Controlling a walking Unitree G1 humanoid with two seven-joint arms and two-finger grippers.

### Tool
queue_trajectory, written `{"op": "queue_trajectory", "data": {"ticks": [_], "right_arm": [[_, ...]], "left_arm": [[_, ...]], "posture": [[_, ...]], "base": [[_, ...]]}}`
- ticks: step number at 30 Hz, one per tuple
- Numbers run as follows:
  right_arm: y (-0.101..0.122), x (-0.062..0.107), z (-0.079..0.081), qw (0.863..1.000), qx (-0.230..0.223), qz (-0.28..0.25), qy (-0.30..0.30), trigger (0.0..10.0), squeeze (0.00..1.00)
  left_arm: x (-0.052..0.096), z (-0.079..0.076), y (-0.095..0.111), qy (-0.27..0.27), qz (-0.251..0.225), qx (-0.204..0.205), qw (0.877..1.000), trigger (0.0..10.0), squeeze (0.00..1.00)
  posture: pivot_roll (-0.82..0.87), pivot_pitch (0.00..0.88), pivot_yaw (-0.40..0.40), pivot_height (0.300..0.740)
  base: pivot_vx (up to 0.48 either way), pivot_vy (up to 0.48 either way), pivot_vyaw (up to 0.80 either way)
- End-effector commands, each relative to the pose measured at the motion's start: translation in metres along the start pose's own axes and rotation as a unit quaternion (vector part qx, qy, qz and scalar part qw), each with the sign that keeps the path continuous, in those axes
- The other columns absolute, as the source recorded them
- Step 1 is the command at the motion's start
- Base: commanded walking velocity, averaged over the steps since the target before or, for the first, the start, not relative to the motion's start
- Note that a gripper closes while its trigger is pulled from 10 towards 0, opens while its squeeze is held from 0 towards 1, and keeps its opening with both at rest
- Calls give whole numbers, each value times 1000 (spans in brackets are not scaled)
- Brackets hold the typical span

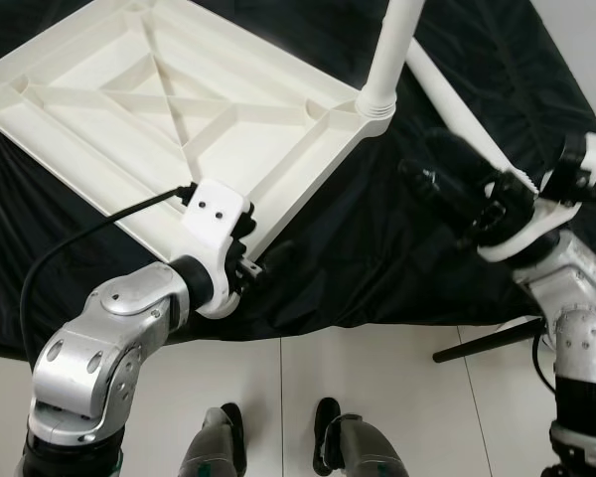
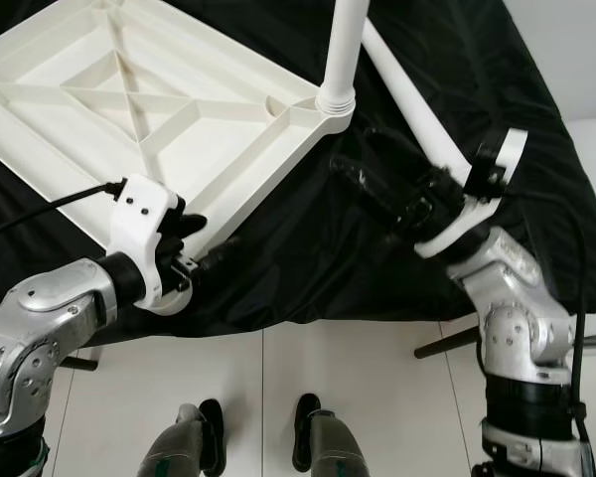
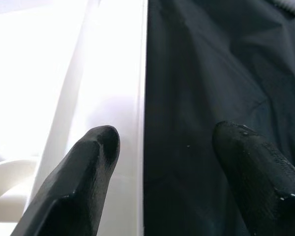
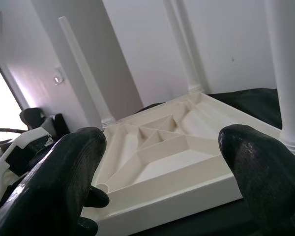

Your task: Building children table

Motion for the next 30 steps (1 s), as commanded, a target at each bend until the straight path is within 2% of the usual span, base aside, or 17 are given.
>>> {"op": "queue_trajectory", "data": {"ticks": [1,3,5,11,12,18,28,30], "right_arm": [[-3,-3,14,1000,-14,2,15,10000,0],[-7,-1,26,1000,-26,13,9,10000,0],[-8,-1,28,999,-30,13,5,10000,0],[-4,-2,29,999,-34,10,-5,10000,0],[-2,-2,29,999,-34,10,-7,10000,0],[-1,-4,30,999,-36,10,-12,10000,0],[-2,-6,32,999,-37,13,-19,10000,0],[-2,-6,32,999,-37,14,-21,10000,0]], "left_arm": [[0,5,-5,18,6,4,1000,10000,0],[-4,2,-11,12,13,7,1000,10000,0],[-6,2,-13,14,16,7,1000,10000,0],[-10,4,-22,15,28,4,999,10000,0],[-13,6,-29,21,39,2,999,10000,0],[-19,15,-43,50,60,-20,997,10000,0],[-26,22,-49,67,76,-32,994,10000,0],[-28,27,-53,79,89,-30,992,10000,0]], "posture": [[-28,257,39,740],[-32,252,47,740],[-34,251,49,740],[-40,245,55,740],[-42,241,56,740],[-48,233,56,740],[-48,227,65,740],[-47,225,70,740]], "base": [[0,0,0],[0,0,0],[0,0,0],[0,0,0],[0,0,0],[0,0,0],[0,0,0],[0,0,0]]}}
Point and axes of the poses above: a point about 5 cm out from each wrist's last joint towards the gripper, its own x axis pointing back from the gripper into the wrist, its own y axis along the axis of the wrist's last joint, z = x × y, the point moved 4 cm from there along -x, pointing out of the wrist towards the gripper, and after that the axes turned 11 degrees about x, right-handed, at the moved point
